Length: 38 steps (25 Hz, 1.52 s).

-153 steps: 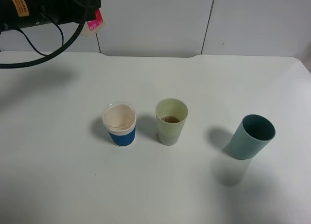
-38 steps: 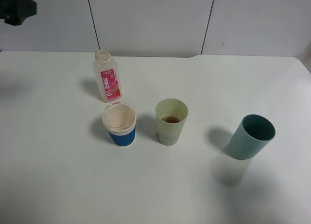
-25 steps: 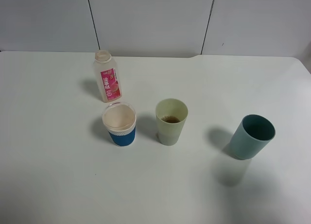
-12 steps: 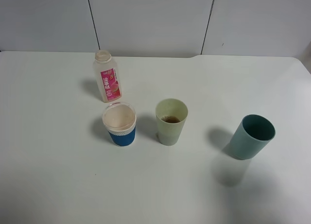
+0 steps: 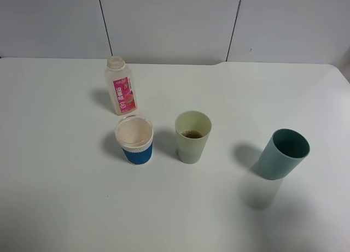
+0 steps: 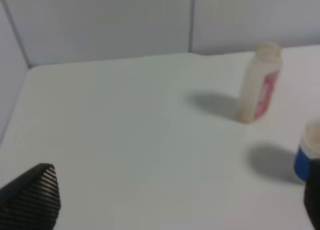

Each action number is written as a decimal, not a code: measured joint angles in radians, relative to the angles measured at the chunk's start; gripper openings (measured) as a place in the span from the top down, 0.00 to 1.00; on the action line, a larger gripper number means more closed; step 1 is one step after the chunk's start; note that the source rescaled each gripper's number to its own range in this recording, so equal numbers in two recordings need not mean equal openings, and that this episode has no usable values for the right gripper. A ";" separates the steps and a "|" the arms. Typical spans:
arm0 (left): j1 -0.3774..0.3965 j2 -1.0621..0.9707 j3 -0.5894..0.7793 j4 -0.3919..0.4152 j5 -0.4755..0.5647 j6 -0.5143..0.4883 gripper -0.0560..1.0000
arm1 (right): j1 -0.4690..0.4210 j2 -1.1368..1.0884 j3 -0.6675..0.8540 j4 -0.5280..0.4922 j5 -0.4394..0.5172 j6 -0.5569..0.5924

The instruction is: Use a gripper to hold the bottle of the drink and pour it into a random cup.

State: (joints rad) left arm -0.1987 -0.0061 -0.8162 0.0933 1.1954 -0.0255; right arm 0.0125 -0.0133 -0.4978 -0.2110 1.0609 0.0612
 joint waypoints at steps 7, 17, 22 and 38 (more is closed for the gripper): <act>0.000 -0.001 0.163 -0.059 -0.023 0.025 0.00 | 0.000 0.000 0.000 0.000 0.000 0.000; 0.000 -0.001 0.290 -0.076 -0.102 0.025 0.00 | 0.000 0.000 0.000 0.000 0.000 0.000; 0.000 -0.001 0.309 -0.081 -0.135 0.031 0.00 | 0.000 0.000 0.000 0.000 0.000 0.000; 0.000 -0.001 0.309 -0.083 -0.140 0.025 0.00 | 0.000 0.000 0.000 0.000 0.000 0.000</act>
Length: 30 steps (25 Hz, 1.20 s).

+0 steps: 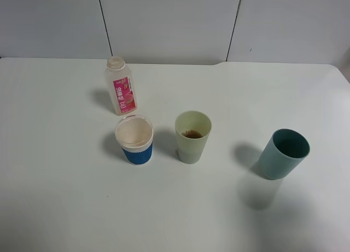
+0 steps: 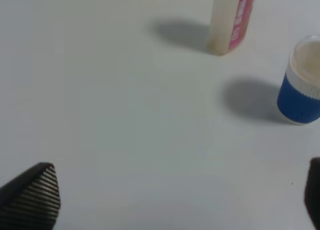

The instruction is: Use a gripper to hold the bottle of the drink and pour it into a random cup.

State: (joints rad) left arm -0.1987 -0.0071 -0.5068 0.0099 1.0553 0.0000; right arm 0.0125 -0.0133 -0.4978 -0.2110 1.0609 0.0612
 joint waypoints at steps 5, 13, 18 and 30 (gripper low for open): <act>0.000 0.000 0.000 0.001 0.000 0.000 0.00 | 0.000 0.000 0.000 0.000 0.000 0.000; 0.000 0.000 0.000 0.002 0.000 0.000 0.00 | 0.000 0.000 0.000 0.000 0.000 0.000; 0.000 0.000 0.000 0.002 0.000 0.000 0.00 | 0.000 0.000 0.000 0.000 0.000 0.000; 0.000 0.000 0.000 0.002 0.000 -0.005 0.00 | 0.000 0.000 0.000 0.000 0.000 0.000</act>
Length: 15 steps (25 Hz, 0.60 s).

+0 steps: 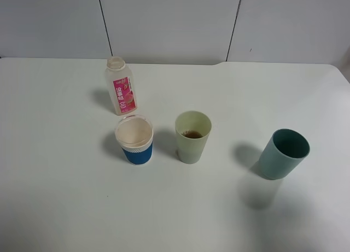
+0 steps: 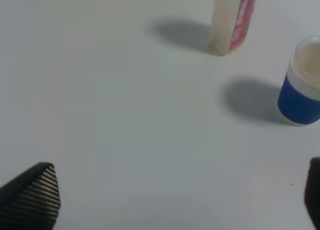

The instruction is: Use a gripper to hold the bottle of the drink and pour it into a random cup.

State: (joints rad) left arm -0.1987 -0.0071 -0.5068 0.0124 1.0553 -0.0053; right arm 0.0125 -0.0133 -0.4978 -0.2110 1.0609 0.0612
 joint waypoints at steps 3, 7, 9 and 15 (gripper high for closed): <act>0.000 0.000 0.000 0.000 0.000 0.000 0.00 | 0.000 0.000 0.000 0.000 0.000 0.000; 0.000 0.000 0.000 0.000 0.000 0.000 0.00 | 0.000 0.000 0.000 0.000 0.000 0.000; 0.000 0.000 0.000 0.000 0.000 0.000 0.00 | 0.000 0.000 0.000 0.000 0.000 0.000; 0.000 0.000 0.000 0.000 0.000 -0.001 0.00 | 0.000 0.000 0.000 0.000 0.000 0.000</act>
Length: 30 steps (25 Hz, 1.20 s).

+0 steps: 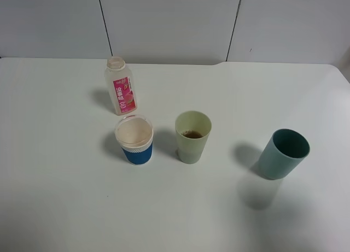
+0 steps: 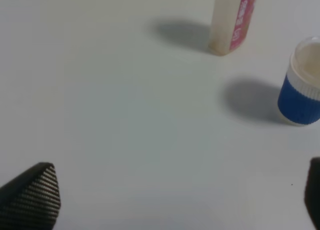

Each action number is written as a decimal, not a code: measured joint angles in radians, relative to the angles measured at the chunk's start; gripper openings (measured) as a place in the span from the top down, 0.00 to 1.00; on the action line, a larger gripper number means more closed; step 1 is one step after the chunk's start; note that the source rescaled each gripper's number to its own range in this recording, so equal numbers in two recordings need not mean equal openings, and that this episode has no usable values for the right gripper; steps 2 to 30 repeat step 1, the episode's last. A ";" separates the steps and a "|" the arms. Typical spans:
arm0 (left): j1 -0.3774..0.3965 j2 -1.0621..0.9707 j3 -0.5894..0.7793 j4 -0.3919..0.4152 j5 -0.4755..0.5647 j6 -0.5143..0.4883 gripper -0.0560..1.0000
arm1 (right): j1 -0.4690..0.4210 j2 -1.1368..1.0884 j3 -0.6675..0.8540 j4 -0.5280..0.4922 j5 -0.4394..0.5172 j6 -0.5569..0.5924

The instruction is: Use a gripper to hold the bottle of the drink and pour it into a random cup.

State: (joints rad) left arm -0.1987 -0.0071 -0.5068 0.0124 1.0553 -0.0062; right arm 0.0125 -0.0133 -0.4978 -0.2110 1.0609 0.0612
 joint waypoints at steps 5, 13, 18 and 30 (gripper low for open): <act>0.000 0.000 0.000 0.000 0.000 0.000 0.00 | 0.000 0.000 0.000 0.000 0.000 0.000; 0.000 0.000 0.000 0.000 0.000 0.000 0.00 | 0.000 0.000 0.000 0.000 0.000 0.000; 0.000 0.000 0.000 0.000 0.000 0.000 0.00 | 0.000 0.000 0.000 0.000 0.000 0.000; 0.000 0.000 0.000 0.000 0.000 0.000 0.00 | 0.000 0.000 0.000 0.000 0.000 0.000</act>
